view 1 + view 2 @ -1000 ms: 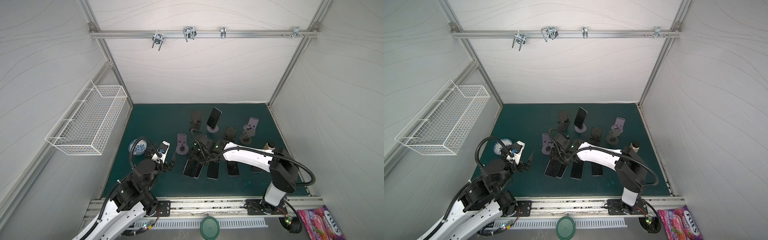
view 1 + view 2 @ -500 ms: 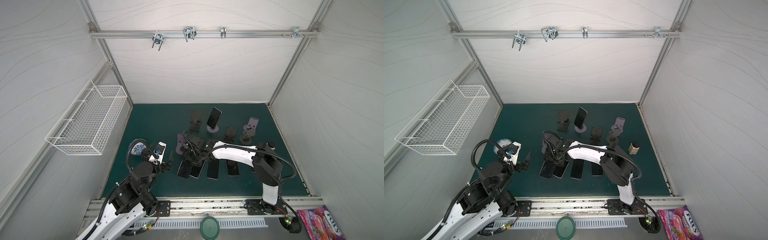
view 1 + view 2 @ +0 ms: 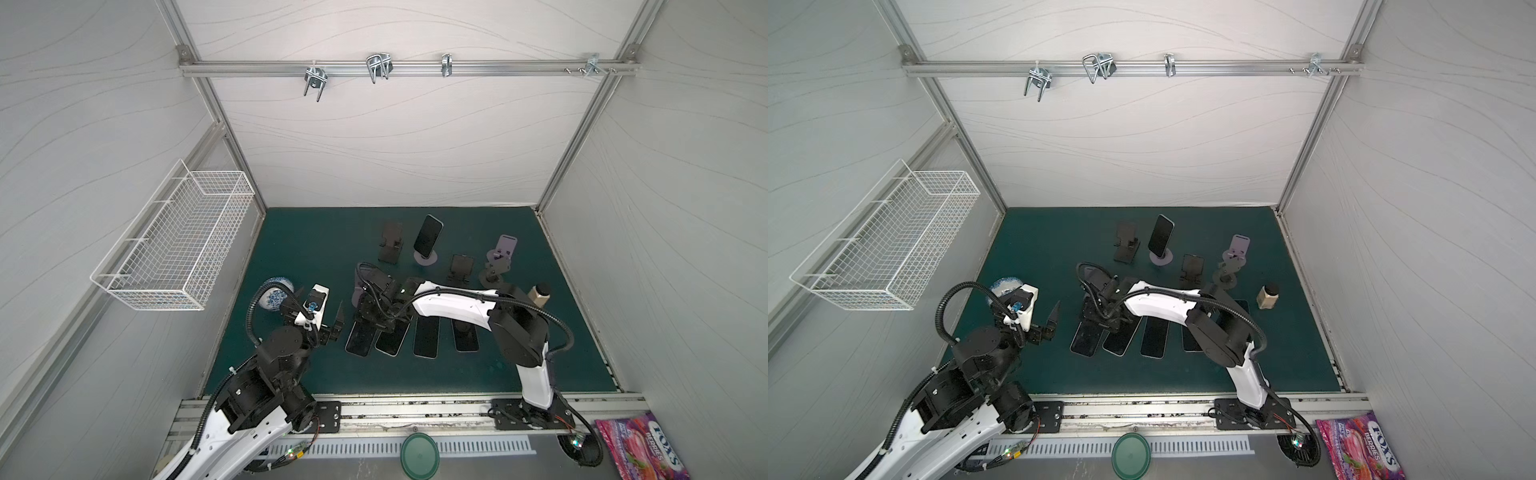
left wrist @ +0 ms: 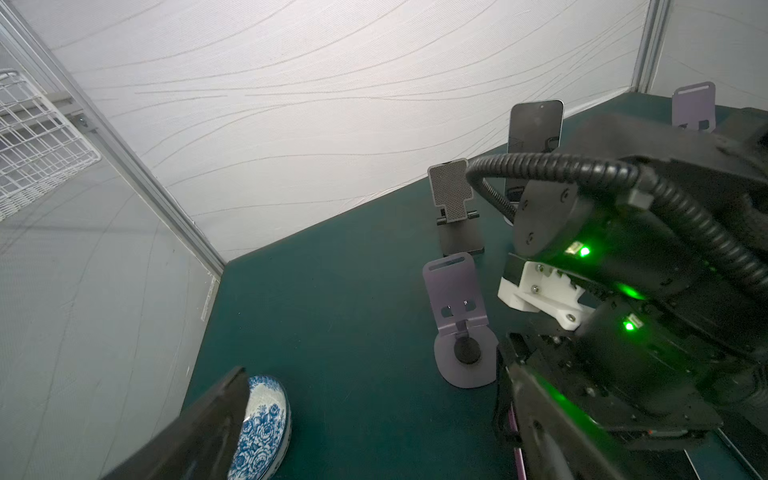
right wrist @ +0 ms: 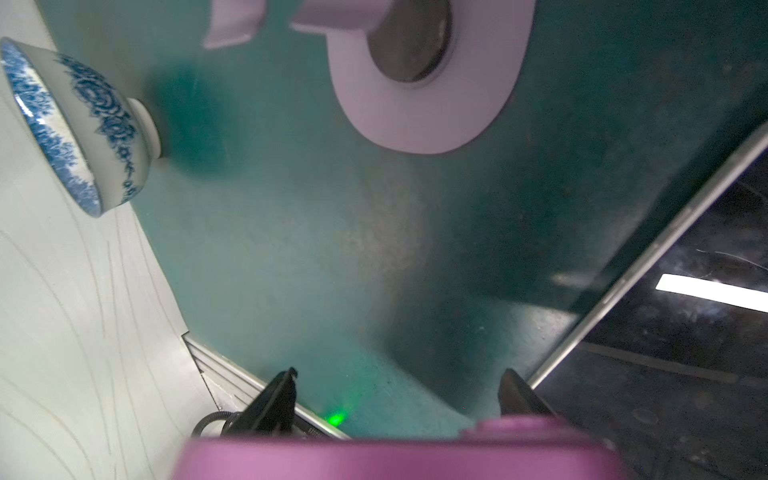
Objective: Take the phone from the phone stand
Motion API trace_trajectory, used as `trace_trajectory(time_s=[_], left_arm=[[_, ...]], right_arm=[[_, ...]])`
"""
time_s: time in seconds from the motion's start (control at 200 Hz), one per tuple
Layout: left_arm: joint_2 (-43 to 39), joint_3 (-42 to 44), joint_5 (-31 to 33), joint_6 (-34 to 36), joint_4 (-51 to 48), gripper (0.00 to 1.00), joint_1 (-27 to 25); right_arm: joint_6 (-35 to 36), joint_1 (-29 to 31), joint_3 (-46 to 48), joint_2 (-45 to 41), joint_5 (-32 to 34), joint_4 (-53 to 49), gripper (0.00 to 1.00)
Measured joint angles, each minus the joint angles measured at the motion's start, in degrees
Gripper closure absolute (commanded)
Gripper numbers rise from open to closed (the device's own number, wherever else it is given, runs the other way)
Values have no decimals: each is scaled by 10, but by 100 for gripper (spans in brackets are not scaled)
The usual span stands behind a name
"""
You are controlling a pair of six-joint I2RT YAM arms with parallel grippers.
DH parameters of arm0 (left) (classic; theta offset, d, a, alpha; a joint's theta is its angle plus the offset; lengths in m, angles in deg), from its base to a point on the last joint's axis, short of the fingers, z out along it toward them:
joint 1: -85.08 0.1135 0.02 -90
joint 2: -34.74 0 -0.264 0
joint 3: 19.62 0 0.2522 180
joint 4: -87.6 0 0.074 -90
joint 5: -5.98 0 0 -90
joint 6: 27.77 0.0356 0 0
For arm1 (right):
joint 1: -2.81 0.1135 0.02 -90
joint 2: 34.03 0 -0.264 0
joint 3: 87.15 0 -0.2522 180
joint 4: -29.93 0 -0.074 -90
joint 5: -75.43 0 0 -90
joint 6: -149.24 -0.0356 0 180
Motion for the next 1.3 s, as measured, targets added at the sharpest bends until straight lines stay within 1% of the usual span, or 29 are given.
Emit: trace_trajectory(time_s=[0.47,0.645,0.865,1.155,1.3], left_arm=[[4,0,0,0,0,1,0],[13,0,1,0,0,1,0],[18,0,2,0,0,1,0],[23,0,4,-1,-1,1,0],[26,0,4,-1,-1,1,0]], right_arm=[[-45,0,-10,27,1,-11,33],[-60,-1,-28,37,2,-22,31],[-79,-2,-30,44,2,-33,30],[-92,-3,-37,53,-2,-36,30],[-97,-3,-40,59,-6,-36,28]])
